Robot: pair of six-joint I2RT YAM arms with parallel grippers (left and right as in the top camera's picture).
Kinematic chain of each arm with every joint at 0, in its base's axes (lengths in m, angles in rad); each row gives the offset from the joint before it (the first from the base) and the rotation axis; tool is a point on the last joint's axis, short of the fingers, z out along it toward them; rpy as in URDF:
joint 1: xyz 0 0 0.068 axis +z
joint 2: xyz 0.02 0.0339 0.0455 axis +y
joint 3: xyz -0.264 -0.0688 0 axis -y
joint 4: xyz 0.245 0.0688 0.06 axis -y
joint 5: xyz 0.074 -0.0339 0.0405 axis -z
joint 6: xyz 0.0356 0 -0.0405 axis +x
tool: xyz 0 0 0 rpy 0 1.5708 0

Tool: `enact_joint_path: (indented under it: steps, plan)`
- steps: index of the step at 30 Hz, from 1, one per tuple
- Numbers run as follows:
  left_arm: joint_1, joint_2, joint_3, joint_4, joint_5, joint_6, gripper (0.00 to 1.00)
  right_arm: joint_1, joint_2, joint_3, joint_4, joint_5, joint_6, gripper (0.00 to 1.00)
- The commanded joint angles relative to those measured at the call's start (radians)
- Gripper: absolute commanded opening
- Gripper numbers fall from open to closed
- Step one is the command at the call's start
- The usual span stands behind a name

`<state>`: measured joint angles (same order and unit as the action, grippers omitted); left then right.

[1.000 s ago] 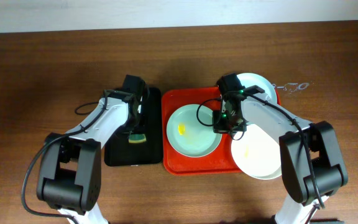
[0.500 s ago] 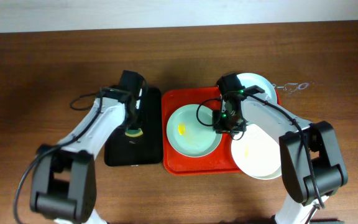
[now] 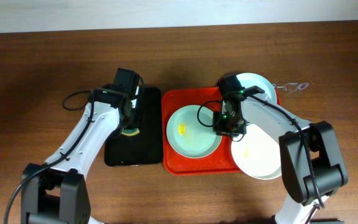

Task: Clean dirty plates on tray and stack at the side
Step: 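Close the left gripper on the sponge and lift it, then scrub the pale green plate with the held sponge while right gripper holds it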

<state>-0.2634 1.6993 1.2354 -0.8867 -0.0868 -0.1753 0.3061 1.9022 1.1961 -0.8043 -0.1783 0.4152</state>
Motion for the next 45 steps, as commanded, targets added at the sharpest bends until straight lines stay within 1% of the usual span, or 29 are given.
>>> enact_joint_path:
  steps: [1, 2, 3, 4, 5, 9, 12, 16, 18, 22, 23, 24, 25, 26, 27, 28, 29, 39, 41, 45]
  plan:
    - [-0.003, -0.019, 0.014, 0.000, -0.004, 0.016, 0.00, -0.005, 0.014, -0.008, 0.049, 0.002, 0.012, 0.34]
    - [-0.003, -0.019, 0.014, 0.000, -0.004, 0.016, 0.00, -0.005, 0.014, -0.008, 0.062, 0.002, 0.012, 0.34]
    - [-0.003, -0.019, 0.014, 0.000, -0.004, 0.016, 0.00, -0.005, 0.014, -0.008, 0.074, 0.003, 0.012, 0.31]
    - [-0.003, -0.019, 0.014, -0.001, -0.004, 0.016, 0.00, -0.005, 0.014, -0.008, 0.080, 0.003, 0.012, 0.21]
    - [-0.003, -0.019, 0.014, 0.000, -0.004, 0.016, 0.00, -0.005, 0.014, -0.008, 0.084, 0.004, 0.012, 0.04]
    - [-0.003, -0.019, 0.014, 0.000, -0.004, 0.016, 0.00, -0.008, 0.013, -0.001, 0.082, 0.007, 0.009, 0.04]
    - [-0.008, -0.019, 0.014, 0.000, -0.004, 0.016, 0.00, -0.008, 0.011, 0.003, 0.049, -0.003, 0.014, 0.04]
    - [-0.020, -0.018, 0.014, 0.008, -0.004, 0.016, 0.00, -0.008, 0.011, 0.003, -0.005, -0.003, 0.042, 0.04]
    - [-0.024, -0.018, 0.014, 0.012, -0.004, 0.016, 0.00, -0.008, 0.011, 0.003, -0.017, -0.010, 0.100, 0.04]
    - [-0.025, -0.018, 0.014, 0.013, -0.004, 0.016, 0.00, -0.008, 0.011, 0.003, -0.018, -0.032, 0.099, 0.04]
    - [-0.025, -0.018, 0.014, 0.013, -0.004, 0.016, 0.00, -0.008, 0.011, 0.003, -0.018, -0.032, 0.099, 0.08]
    - [-0.025, -0.018, 0.014, 0.013, -0.004, 0.016, 0.00, -0.008, 0.011, 0.003, -0.018, -0.032, 0.099, 0.28]
    - [-0.025, -0.018, 0.014, 0.012, -0.004, 0.016, 0.00, -0.008, 0.012, 0.003, -0.019, -0.032, 0.099, 0.35]
    - [-0.025, -0.018, 0.014, 0.012, -0.004, 0.016, 0.00, -0.008, 0.012, 0.003, -0.018, -0.032, 0.099, 0.33]
    - [-0.025, -0.018, 0.014, 0.012, -0.004, 0.016, 0.00, -0.008, 0.012, 0.003, -0.018, -0.031, 0.098, 0.22]
    - [-0.025, -0.018, 0.014, 0.012, -0.004, 0.016, 0.00, -0.008, 0.011, 0.003, -0.018, -0.031, 0.098, 0.06]
    - [-0.025, -0.018, 0.014, 0.012, -0.004, 0.016, 0.00, -0.008, 0.012, 0.003, -0.018, -0.031, 0.098, 0.04]
    - [-0.025, -0.018, 0.014, 0.011, -0.004, 0.016, 0.00, -0.008, 0.011, 0.023, -0.031, -0.021, 0.082, 0.04]
    - [-0.025, -0.018, 0.014, 0.011, -0.004, 0.016, 0.00, -0.008, 0.011, 0.036, -0.035, -0.021, 0.044, 0.06]
    - [-0.025, -0.018, 0.014, 0.010, -0.004, 0.016, 0.00, -0.008, 0.011, 0.037, -0.044, -0.021, 0.034, 0.10]
